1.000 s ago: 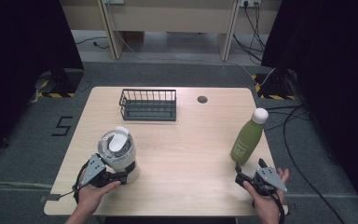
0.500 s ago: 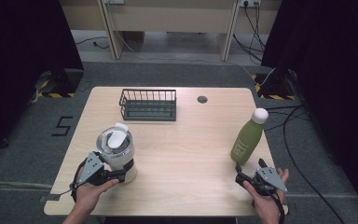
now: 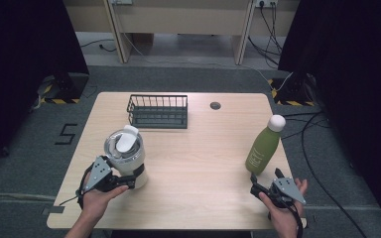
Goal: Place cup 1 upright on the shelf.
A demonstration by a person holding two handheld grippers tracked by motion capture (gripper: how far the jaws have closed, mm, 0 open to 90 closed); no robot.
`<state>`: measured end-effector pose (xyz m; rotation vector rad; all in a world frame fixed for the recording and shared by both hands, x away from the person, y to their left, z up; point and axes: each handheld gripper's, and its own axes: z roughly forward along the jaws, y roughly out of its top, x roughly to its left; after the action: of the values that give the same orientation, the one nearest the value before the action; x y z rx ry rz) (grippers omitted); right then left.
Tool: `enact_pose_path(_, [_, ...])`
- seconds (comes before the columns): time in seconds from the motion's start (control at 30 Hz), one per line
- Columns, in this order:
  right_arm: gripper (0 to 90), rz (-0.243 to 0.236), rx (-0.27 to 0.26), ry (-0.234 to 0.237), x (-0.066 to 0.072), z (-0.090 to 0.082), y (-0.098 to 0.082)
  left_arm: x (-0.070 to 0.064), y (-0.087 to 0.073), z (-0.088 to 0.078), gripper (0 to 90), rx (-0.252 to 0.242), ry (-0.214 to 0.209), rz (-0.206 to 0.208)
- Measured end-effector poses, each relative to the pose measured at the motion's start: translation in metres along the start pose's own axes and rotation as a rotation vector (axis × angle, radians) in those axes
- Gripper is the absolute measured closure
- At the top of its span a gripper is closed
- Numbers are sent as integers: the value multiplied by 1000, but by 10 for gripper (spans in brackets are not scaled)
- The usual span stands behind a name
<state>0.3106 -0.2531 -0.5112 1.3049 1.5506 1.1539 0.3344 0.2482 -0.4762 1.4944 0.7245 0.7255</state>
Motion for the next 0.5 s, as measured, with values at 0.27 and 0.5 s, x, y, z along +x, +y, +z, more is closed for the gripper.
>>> enact_pose_path(0.27, [136,6,-1,-2,0,0,0,3,12,9,86,-28,7,19])
enact_pose_path(0.5, [137,11,-2,-3,0,0,0,5,18,15,86,-43,13,17])
